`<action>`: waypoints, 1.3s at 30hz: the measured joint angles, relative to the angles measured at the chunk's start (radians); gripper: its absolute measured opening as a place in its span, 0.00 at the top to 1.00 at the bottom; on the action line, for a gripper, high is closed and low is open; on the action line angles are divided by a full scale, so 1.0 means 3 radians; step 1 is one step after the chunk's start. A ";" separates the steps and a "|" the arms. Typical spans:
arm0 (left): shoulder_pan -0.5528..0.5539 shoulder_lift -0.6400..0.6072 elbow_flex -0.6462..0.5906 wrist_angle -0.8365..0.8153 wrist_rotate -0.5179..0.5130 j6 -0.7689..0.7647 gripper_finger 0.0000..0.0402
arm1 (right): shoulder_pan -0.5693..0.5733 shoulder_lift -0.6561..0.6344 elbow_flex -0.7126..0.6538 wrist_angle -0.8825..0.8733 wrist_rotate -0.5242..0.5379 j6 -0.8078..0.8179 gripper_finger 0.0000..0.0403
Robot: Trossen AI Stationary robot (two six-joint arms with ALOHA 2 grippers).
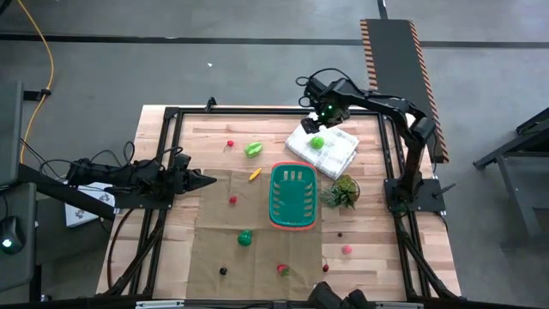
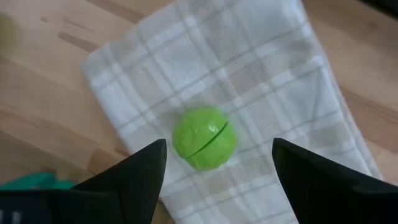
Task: Pick and placing Produce into tupperware
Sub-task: Put the green cabbage into the blue basket
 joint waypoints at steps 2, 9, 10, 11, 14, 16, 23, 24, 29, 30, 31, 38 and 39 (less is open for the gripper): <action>0.0000 0.0000 0.0000 0.0000 0.0000 0.0000 0.79 | 0.0017 0.0059 0.0000 -0.0003 0.0002 0.0004 0.29; 0.0000 0.0000 -0.0001 -0.0011 0.0042 0.0004 0.79 | 0.0056 0.0197 0.0000 -0.0068 -0.0026 0.0067 0.29; 0.0000 0.0000 0.0000 -0.0014 0.0058 0.0004 0.79 | 0.0057 0.0208 0.0000 -0.0076 -0.0026 0.0072 0.29; 0.0000 0.0000 0.0000 -0.0018 0.0076 0.0005 0.79 | 0.0057 0.0219 0.0000 -0.0083 -0.0028 0.0098 0.29; 0.0000 0.0000 0.0000 -0.0024 0.0134 0.0005 0.79 | 0.0057 0.0239 0.0000 -0.0064 -0.0040 0.0179 0.29; 0.0000 0.0000 0.0000 -0.0027 0.0170 0.0004 0.79 | 0.0057 0.0240 0.0000 -0.0049 -0.0041 0.0214 0.29; 0.0000 -0.0001 0.0000 -0.0038 0.0203 0.0003 0.79 | 0.0062 0.0240 0.0000 0.0002 -0.0097 0.0464 0.29; 0.0000 -0.0001 -0.0001 -0.0037 0.0203 0.0003 0.79 | 0.0063 0.0240 0.0000 0.0003 -0.0104 0.0534 0.29; 0.0000 0.0000 -0.0001 -0.0038 0.0204 0.0004 0.79 | 0.0063 0.0240 0.0000 0.0002 -0.0126 0.0864 0.29; 0.0000 0.0000 0.0000 -0.0038 0.0205 0.0005 0.79 | 0.0063 0.0240 0.0000 0.0002 -0.0136 0.0936 0.29; 0.0000 -0.0001 0.0000 -0.0038 0.0205 0.0016 0.79 | 0.0070 0.0240 0.0000 -0.0001 -0.0138 0.1011 0.29; 0.0000 0.0000 0.0000 -0.0053 0.0307 0.0097 0.79 | 0.0106 0.0240 0.0000 -0.0034 -0.0162 0.1490 0.29; 0.0000 0.0000 -0.0001 -0.0056 0.0327 0.0098 0.79 | 0.0113 0.0240 0.0000 -0.0034 -0.0163 0.1543 0.29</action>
